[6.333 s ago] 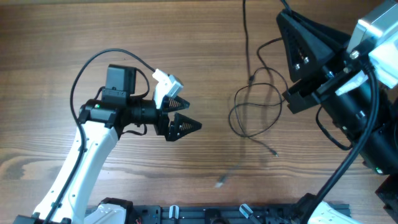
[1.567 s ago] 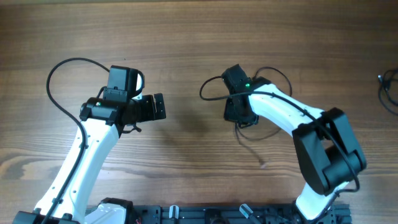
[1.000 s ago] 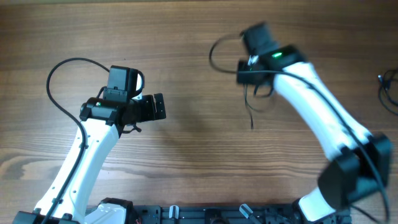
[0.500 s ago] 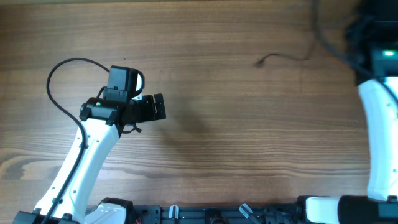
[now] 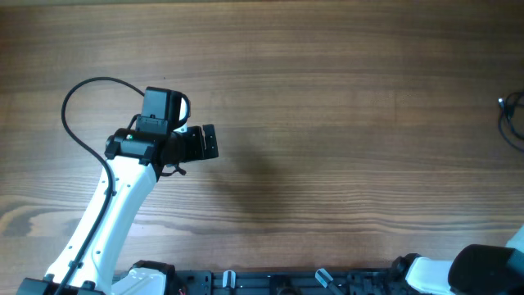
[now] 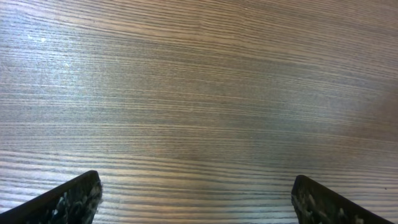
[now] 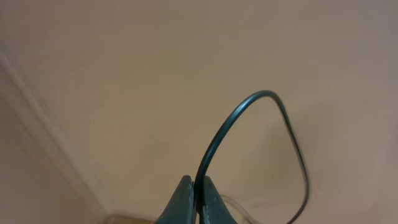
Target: Untangle cables
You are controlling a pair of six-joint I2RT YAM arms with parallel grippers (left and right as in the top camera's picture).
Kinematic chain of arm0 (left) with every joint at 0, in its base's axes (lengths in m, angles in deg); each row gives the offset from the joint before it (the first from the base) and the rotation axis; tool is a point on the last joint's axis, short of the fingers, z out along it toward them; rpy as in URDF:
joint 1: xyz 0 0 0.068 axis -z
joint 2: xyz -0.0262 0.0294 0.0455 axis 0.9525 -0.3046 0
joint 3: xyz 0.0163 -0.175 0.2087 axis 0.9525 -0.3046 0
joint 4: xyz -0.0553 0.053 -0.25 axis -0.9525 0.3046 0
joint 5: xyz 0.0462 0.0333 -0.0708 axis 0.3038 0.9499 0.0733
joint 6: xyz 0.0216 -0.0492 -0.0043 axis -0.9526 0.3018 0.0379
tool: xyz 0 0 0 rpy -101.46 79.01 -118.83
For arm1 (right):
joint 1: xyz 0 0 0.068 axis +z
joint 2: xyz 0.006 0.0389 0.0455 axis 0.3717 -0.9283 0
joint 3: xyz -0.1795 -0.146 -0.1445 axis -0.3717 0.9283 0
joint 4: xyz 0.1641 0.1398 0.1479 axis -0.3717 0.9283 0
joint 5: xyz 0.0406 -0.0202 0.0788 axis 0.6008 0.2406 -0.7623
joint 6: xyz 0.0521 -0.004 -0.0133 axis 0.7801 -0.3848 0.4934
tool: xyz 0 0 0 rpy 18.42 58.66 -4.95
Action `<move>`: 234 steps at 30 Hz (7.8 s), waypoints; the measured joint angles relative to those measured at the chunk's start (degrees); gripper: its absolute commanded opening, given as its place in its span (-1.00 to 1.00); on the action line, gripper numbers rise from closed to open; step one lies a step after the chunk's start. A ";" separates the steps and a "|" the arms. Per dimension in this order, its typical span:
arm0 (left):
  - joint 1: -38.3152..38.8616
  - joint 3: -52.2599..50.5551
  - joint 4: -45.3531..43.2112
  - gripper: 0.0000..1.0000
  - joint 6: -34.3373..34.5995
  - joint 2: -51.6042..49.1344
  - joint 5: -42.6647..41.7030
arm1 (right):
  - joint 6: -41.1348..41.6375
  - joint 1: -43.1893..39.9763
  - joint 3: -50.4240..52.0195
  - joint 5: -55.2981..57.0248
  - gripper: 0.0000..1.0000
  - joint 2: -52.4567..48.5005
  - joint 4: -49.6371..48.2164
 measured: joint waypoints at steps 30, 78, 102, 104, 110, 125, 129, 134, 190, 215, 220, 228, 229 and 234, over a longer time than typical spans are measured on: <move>0.00 0.00 4.48 1.00 0.00 0.00 -1.88 | 15.04 -14.95 0.04 -56.70 0.99 -16.39 30.82; 0.00 -0.11 16.72 1.00 3.69 51.47 -1.92 | -20.96 42.84 -0.81 -48.65 0.99 59.19 61.72; 0.00 -0.11 16.72 1.00 3.69 51.47 -1.92 | -34.64 42.82 -0.72 -52.70 0.99 75.36 61.07; 0.00 -0.11 16.70 1.00 3.69 51.47 -1.92 | -35.06 42.82 -0.72 -51.58 0.99 77.64 60.26; 0.00 -0.11 16.74 1.00 3.69 51.47 -1.92 | -37.55 42.12 -0.70 -48.70 0.99 82.47 55.63; 0.00 -0.11 17.66 1.00 3.69 51.47 -1.66 | -43.36 39.47 1.36 -41.16 0.99 86.47 43.43; 0.00 -0.11 17.77 1.00 3.69 51.47 -1.29 | -44.74 39.47 10.93 -43.52 0.99 86.73 30.45; 0.00 -0.11 17.84 1.00 3.69 51.52 -1.05 | -44.72 39.47 29.59 -49.37 0.99 86.73 7.72; 0.00 -0.11 20.87 1.00 3.41 51.54 1.33 | -26.40 39.47 94.03 -49.27 0.99 86.12 -13.03; 0.00 -0.11 11.26 1.00 3.67 51.54 1.33 | -26.38 34.75 94.03 -49.07 1.00 86.40 -13.11; 0.00 -0.13 3.32 1.00 3.72 52.17 1.33 | -26.40 34.75 94.03 -49.07 0.99 86.40 -13.11; 0.00 -0.11 -6.10 1.00 5.90 59.10 -0.59 | -26.40 34.75 94.03 -49.05 0.99 86.40 -13.11; 0.00 -0.11 -6.49 1.00 6.16 59.84 -0.68 | -26.38 34.75 94.03 -49.07 0.99 86.40 -13.11; 0.00 -0.11 -6.67 1.00 7.19 62.58 -0.66 | -26.38 34.75 94.03 -49.07 0.99 86.42 -13.11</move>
